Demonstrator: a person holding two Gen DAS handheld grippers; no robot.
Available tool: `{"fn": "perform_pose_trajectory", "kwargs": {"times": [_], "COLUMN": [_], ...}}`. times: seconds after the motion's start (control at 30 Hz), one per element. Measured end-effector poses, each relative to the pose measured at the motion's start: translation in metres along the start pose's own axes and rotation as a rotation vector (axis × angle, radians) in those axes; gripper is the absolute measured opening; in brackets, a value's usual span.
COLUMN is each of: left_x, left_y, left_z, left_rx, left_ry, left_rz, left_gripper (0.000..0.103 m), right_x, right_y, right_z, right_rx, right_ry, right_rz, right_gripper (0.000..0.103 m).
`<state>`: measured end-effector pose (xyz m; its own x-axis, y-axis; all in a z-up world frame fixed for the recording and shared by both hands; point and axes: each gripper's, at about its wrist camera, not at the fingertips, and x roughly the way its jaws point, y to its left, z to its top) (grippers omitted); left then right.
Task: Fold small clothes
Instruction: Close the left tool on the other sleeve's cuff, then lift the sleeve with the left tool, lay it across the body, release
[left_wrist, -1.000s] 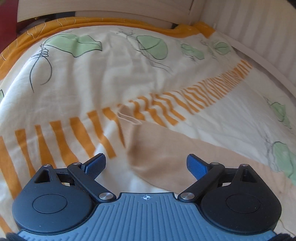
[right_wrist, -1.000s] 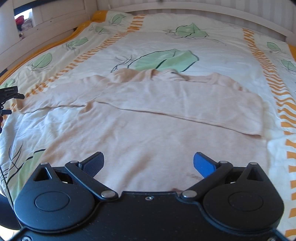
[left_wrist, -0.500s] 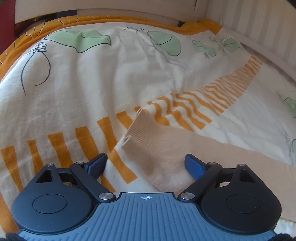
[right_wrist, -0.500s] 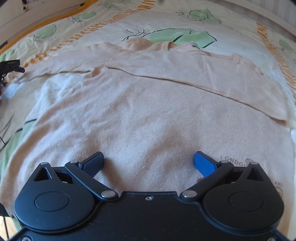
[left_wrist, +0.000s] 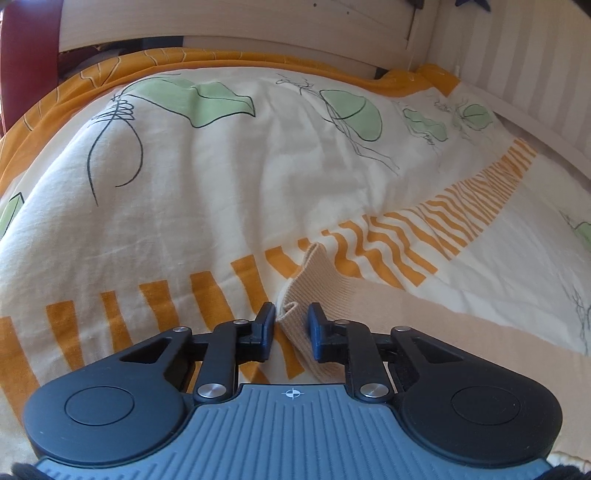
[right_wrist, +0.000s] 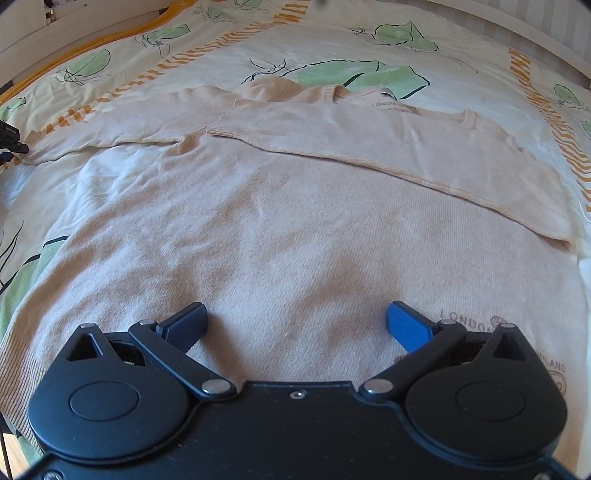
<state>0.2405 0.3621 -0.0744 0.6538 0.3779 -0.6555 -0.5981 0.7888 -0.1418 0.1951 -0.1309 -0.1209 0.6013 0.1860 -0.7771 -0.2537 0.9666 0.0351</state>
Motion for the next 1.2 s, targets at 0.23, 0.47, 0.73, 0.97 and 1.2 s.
{"fn": "perform_pose_trajectory", "kwargs": {"times": [0.23, 0.47, 0.73, 0.97, 1.2], "left_x": [0.005, -0.01, -0.061, -0.102, -0.114], "left_y": [0.001, -0.003, -0.071, -0.181, -0.279], "left_z": [-0.001, 0.006, 0.014, -0.018, -0.079], "left_rx": [-0.032, -0.083, -0.062, 0.066, 0.242], "left_ry": [0.024, -0.04, -0.101, -0.059, 0.036], "left_rz": [-0.039, -0.087, -0.324, -0.589, -0.775], "left_gripper": [0.031, 0.006, 0.004, 0.004, 0.004], "right_x": [0.001, 0.001, 0.001, -0.001, -0.01], "right_y": [0.0, 0.0, -0.007, -0.02, -0.046], "right_z": [0.002, 0.002, 0.005, 0.01, 0.01], "right_rx": [-0.005, -0.008, -0.043, -0.054, 0.046], "right_ry": [0.006, 0.009, 0.009, 0.018, 0.008], "right_rz": [0.005, 0.009, 0.052, 0.104, 0.133], "right_gripper": [0.103, 0.103, 0.103, 0.103, 0.102]}}
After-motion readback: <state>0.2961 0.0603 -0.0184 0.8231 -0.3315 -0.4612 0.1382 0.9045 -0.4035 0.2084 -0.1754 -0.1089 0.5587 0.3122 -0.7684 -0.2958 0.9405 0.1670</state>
